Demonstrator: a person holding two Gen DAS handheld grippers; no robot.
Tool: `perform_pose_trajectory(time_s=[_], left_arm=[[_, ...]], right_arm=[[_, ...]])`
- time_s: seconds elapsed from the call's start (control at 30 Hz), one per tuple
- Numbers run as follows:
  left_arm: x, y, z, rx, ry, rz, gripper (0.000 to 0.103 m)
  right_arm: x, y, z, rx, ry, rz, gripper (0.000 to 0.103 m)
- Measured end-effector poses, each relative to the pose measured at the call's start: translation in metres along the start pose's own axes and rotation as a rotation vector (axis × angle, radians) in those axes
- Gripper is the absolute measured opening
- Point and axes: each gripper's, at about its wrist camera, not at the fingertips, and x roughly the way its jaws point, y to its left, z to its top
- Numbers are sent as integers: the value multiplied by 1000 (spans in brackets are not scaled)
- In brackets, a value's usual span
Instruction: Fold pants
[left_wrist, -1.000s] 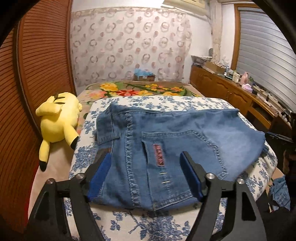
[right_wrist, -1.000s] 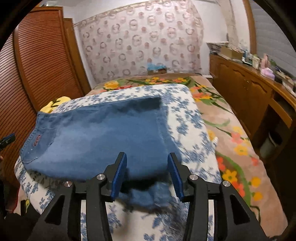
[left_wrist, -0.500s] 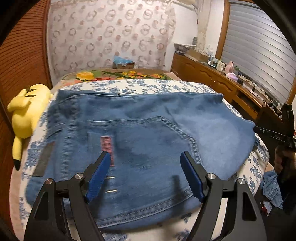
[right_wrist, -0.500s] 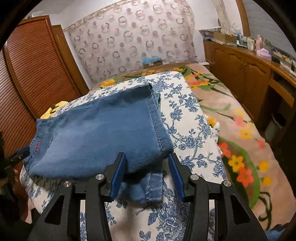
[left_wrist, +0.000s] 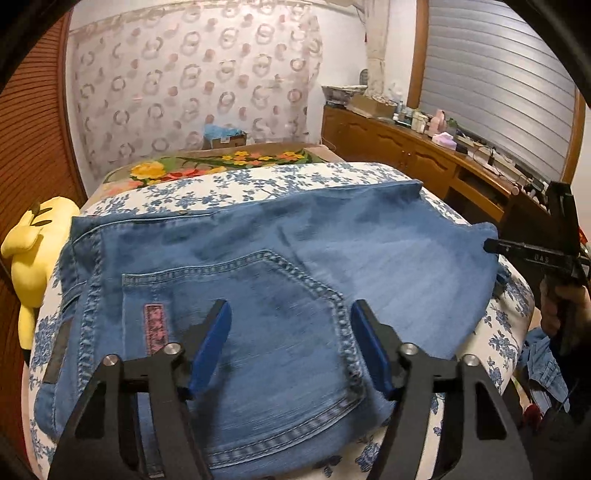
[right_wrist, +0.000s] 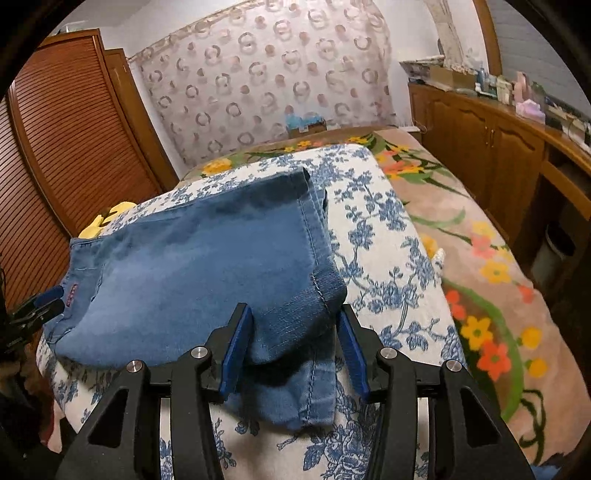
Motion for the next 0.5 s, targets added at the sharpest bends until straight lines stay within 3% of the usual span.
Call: perform_pose_trajectory(time_s=[0.1,0.17,0.33,0.5], left_arm=[[6,-3,1,9,14,-2,39],[10,-4,3,12,23,-4,33],[11,-7,5,20,27,-18,25],[0,-4,4,12,11,-9,21]], right_arm=[[-1,1,1,-14,-13,-4,42],[-3,1,1,-22,-20,-11,36],[-5,6,5,-61,-30,15,9],[-8,32,19,-138,-56,75,4]])
